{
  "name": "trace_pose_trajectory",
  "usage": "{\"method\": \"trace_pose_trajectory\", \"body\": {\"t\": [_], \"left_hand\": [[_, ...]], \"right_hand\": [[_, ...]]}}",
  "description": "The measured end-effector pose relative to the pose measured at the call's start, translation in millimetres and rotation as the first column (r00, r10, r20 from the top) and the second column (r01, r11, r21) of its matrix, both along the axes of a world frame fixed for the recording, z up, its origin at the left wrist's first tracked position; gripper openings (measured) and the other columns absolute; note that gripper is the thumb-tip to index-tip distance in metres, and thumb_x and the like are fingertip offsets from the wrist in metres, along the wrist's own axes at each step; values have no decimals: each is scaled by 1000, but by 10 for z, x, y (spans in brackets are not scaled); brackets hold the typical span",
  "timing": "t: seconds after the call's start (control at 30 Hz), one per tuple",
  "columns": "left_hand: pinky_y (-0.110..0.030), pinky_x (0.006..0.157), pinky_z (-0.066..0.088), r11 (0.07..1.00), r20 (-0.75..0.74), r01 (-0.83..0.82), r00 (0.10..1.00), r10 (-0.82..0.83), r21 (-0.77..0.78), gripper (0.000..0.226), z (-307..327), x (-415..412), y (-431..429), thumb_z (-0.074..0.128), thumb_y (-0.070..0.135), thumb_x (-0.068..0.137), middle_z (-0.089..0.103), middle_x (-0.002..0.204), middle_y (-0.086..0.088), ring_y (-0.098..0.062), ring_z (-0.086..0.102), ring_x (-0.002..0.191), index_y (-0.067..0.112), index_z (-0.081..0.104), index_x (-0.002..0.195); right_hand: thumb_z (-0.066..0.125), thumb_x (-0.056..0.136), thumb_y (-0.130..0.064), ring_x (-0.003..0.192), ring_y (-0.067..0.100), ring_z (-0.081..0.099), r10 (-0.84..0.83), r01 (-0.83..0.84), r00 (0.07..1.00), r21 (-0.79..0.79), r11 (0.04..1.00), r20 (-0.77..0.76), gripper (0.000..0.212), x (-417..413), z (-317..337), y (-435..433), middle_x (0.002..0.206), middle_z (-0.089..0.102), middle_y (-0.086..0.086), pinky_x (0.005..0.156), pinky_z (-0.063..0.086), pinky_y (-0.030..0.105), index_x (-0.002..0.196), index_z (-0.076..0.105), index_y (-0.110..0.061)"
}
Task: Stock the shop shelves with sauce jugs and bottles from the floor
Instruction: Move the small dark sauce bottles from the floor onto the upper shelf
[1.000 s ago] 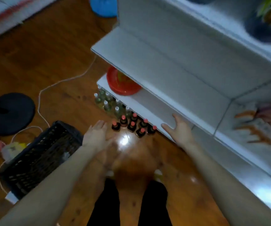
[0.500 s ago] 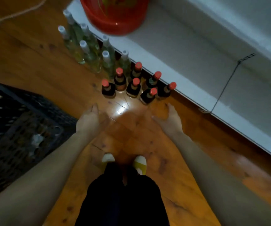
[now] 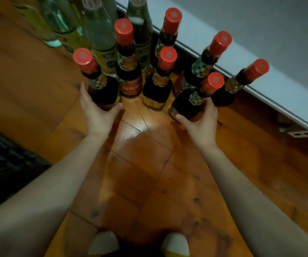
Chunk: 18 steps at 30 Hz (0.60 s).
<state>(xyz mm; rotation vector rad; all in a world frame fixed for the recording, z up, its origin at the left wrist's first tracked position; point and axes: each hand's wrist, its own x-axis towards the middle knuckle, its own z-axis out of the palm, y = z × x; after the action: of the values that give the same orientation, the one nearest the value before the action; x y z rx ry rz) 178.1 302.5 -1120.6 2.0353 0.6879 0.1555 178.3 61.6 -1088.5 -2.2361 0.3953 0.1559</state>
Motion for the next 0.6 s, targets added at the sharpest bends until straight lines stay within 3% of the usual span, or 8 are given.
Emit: {"method": "trace_pose_trajectory", "body": {"t": [0.13,0.3,0.43,0.6], "left_hand": [[-37,113,32,990,138,-14,990,33,-143,92,-121,26,12,80,21,68,37,133,11,-8,35,130,17,24,141],[-20,109,32,986,91,-40,994,55,-159,88,86,-34,-63,80,14,70,40,132,6,-6,38,126,11,27,140],[1,91,34,981,25,-1,1000,6,-196,84,641,-338,-181,78,10,72,41,125,8,1,40,118,9,28,140],[2,81,39,959,10,111,994,-112,-261,77,1737,-705,-305,74,-2,73,42,118,13,15,42,105,5,30,137]], "right_hand": [[77,73,-30,135,17,29,-13,11,999,38,999,47,88,30,-105,33,146,33,4,105,25,22,143,25,-16],[77,74,-25,133,13,32,-48,46,998,75,996,29,84,-29,53,85,144,38,1,101,26,19,142,28,-16],[78,73,-25,127,6,37,-82,87,996,121,989,-45,85,-273,568,83,141,41,-5,98,32,16,141,28,-20],[78,73,-19,118,1,40,-52,60,995,89,994,-91,81,-607,1547,66,136,47,-3,79,33,-5,139,32,-18]]}}
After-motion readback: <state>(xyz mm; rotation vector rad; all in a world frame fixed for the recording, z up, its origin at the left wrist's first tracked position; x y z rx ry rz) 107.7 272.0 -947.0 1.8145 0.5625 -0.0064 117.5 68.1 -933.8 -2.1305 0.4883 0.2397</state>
